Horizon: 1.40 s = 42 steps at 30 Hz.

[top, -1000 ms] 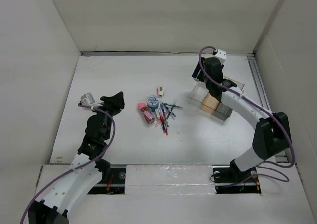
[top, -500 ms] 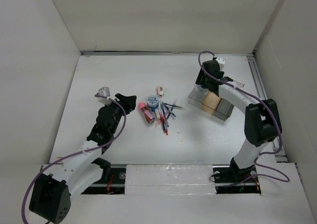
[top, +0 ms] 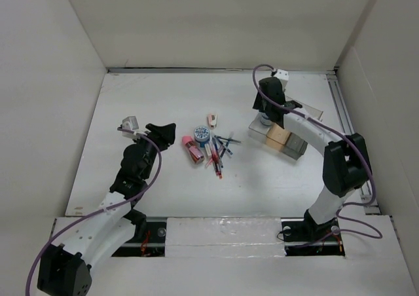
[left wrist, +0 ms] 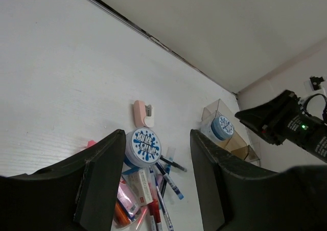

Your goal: Organize the desk

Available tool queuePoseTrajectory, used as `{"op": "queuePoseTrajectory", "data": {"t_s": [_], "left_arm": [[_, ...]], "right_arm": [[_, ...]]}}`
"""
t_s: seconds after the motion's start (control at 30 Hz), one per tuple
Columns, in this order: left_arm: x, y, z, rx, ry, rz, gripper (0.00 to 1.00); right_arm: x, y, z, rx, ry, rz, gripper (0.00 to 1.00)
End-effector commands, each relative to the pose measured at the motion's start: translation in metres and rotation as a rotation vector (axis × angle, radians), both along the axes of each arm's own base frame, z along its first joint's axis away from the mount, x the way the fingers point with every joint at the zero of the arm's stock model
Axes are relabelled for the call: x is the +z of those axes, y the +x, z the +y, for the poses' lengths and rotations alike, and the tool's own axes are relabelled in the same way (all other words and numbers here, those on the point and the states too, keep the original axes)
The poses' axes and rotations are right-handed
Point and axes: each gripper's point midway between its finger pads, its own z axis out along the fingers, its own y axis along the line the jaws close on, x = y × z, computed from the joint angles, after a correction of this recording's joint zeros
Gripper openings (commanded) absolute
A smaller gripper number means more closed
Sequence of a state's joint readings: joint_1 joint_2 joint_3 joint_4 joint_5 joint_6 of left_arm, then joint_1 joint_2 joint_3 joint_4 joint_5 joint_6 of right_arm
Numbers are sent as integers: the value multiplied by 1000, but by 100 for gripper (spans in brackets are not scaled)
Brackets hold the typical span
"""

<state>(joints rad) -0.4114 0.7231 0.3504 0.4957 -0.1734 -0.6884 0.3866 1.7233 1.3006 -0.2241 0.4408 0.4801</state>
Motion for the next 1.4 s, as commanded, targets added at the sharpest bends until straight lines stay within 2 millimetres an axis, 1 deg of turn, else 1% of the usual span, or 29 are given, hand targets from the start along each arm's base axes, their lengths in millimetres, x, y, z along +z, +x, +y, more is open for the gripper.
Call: {"op": "queuePoseTrajectory", "data": {"t_s": [0.0,0.03,0.07,0.1,0.13,0.17,0.2,0.23,0.27,0.3,0.33,0.37,0.4,0.43,0.47,0.5,0.6,0.77,0.83,0.9,1.03,1.07,1.13,1.17,1.23,1.27,1.3,1.33,1.37], "left_arm": [[28,0,6,33,-13,-65,50],[31,-3,8,37,-21,-82,50],[31,-4,10,44,-25,-89,50],[32,-4,15,69,-33,-94,50],[30,-5,18,82,-38,-89,50],[29,-6,20,91,-39,-87,50],[31,-6,22,101,-42,-93,50],[31,-8,23,105,-48,-98,50],[30,-8,24,109,-46,-98,50],[30,-8,25,114,-47,-99,51],[30,-7,25,114,-48,-95,51],[30,-7,24,111,-46,-91,51],[30,-7,22,102,-44,-87,51],[31,-7,22,100,-42,-87,51],[30,-6,22,100,-43,-88,51],[30,-6,22,103,-43,-89,51],[29,-5,21,98,-38,-76,51],[29,-5,22,103,-41,-81,51],[32,-7,21,95,-42,-84,51],[31,-7,23,103,-45,-92,51],[34,-9,25,111,-47,-93,51],[35,-9,24,108,-50,-99,51],[33,-10,25,109,-54,-107,51],[33,-9,25,112,-54,-104,51],[34,-9,24,106,-48,-92,51],[34,-9,23,100,-48,-93,51],[35,-9,22,97,-49,-98,51],[33,-9,23,100,-52,-104,51],[33,-9,23,103,-55,-103,51]], "right_arm": [[55,-16,70,194,102,-156,7],[56,-25,92,275,133,-161,0],[52,-34,114,346,155,-156,0],[49,-51,149,451,186,-145,0],[46,-57,165,487,190,-136,0],[29,-61,180,516,175,-103,3],[22,-66,191,536,167,-86,31],[17,-75,210,569,154,-77,48],[10,-76,224,596,139,-65,61],[3,-80,232,618,120,-40,81],[-2,-82,240,639,91,-33,88],[4,-85,255,661,81,-46,90],[-15,-86,258,658,36,-7,93],[-19,-83,260,647,6,-6,93],[-13,-82,269,658,5,-14,93],[-28,-82,269,658,-17,22,94],[-31,-76,275,655,-21,20,93],[-40,-65,265,577,-68,8,87],[-40,-62,265,569,-79,1,85],[-49,-63,266,573,-82,23,80],[-62,-65,269,586,-89,58,79],[-60,-63,270,585,-91,59,78],[-66,-66,270,590,-93,82,73],[-66,-67,271,595,-87,84,68],[-56,-65,277,598,-54,62,62],[-47,-63,279,588,-31,38,53],[-39,-63,281,588,-6,19,50],[-5,-67,285,602,71,-36,48],[13,-63,283,598,115,-79,46]]}}
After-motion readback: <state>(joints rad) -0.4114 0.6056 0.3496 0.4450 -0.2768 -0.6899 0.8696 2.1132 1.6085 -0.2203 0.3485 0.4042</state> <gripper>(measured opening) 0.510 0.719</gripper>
